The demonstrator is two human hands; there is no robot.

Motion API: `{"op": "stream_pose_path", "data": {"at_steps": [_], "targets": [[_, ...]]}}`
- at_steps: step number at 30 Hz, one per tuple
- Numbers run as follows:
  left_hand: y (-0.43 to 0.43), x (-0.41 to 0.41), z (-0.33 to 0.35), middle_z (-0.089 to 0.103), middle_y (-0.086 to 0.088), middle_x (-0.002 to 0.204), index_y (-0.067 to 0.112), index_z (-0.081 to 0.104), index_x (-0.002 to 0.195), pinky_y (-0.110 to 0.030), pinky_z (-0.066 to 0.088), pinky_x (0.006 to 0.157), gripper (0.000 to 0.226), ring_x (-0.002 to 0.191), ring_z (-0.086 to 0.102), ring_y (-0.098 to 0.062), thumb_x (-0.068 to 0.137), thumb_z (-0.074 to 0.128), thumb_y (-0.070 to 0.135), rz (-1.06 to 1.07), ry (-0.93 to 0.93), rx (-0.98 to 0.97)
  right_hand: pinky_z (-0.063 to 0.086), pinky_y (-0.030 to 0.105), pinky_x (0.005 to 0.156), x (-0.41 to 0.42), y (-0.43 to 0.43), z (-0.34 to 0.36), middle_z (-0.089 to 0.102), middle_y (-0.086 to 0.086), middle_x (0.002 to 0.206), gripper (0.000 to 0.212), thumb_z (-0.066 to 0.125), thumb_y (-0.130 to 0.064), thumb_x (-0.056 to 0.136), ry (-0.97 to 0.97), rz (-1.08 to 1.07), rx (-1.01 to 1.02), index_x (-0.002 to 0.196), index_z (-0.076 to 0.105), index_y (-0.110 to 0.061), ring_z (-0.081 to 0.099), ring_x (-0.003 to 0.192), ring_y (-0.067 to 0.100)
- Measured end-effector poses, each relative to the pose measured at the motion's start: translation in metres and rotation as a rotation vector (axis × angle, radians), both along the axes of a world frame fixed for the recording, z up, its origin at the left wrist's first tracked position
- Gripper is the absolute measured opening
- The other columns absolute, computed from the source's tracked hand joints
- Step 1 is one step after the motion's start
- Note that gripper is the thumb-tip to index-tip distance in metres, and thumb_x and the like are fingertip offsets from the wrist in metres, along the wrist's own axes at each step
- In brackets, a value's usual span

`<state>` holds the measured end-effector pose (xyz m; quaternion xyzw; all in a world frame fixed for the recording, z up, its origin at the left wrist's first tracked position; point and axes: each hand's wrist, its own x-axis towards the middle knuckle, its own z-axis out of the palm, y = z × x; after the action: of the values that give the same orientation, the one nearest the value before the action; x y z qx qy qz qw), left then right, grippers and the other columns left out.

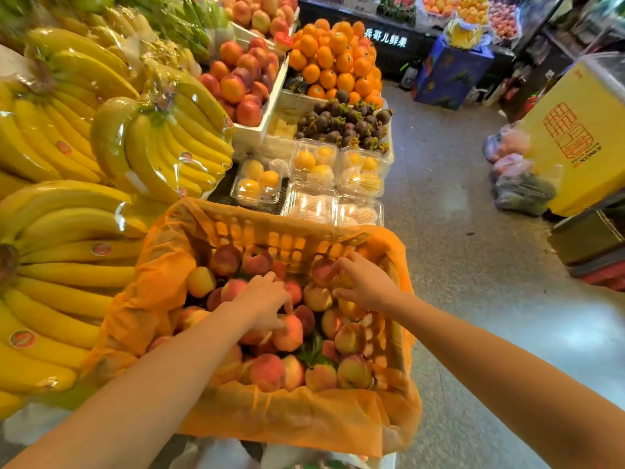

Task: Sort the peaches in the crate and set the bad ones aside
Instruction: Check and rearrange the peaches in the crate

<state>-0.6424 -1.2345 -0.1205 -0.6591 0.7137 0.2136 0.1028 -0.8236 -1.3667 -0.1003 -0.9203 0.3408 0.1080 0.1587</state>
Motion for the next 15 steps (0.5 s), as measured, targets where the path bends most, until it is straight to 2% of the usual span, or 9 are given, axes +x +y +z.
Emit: {"op": "stream_pose_path", "data": {"at_steps": [3, 6, 10, 15], "targets": [[-0.005, 0.008, 0.003, 0.056, -0.002, 0.116, 0.025, 0.061, 0.117, -0.037, 0.039, 0.090, 0.042, 0.113, 0.043, -0.025, 0.085, 0.058, 0.053, 0.003, 0.064, -0.023, 0.045, 0.039, 0.094, 0.006, 0.009, -0.005, 0.045, 0.011, 0.128, 0.054, 0.068, -0.039, 0.085, 0.062, -0.076, -0.113, 0.127, 0.046, -0.014, 0.044, 0.118, 0.030], [-0.012, 0.024, 0.005, 0.055, -0.004, 0.118, 0.022, 0.059, 0.122, -0.037, 0.038, 0.091, 0.044, 0.115, 0.043, -0.025, 0.087, 0.055, 0.050, -0.001, 0.093, -0.105, 0.041, 0.040, 0.095, 0.015, 0.018, -0.008, 0.044, 0.016, 0.130, 0.055, 0.066, -0.033, 0.086, 0.119, -0.253, -0.148, 0.130, 0.041, -0.011, 0.043, 0.119, 0.035], [-0.018, 0.049, 0.007, 0.053, -0.005, 0.121, 0.025, 0.059, 0.121, -0.038, 0.037, 0.094, 0.040, 0.117, 0.041, -0.026, 0.087, 0.056, 0.047, -0.060, 0.108, -0.141, 0.034, 0.036, 0.094, 0.024, 0.028, -0.010, 0.047, 0.014, 0.125, 0.045, 0.062, -0.029, 0.088, 0.209, -0.356, -0.218, 0.126, 0.045, -0.011, 0.043, 0.115, 0.031], [-0.019, 0.071, 0.004, 0.048, -0.006, 0.129, 0.024, 0.057, 0.122, -0.039, 0.037, 0.098, 0.038, 0.121, 0.038, -0.026, 0.089, 0.055, 0.042, -0.096, 0.071, -0.240, 0.041, 0.044, 0.092, 0.037, 0.039, -0.019, 0.042, 0.014, 0.122, 0.035, 0.061, -0.020, 0.088, 0.174, -0.569, -0.280, 0.120, 0.050, -0.010, 0.045, 0.111, 0.035]]}}
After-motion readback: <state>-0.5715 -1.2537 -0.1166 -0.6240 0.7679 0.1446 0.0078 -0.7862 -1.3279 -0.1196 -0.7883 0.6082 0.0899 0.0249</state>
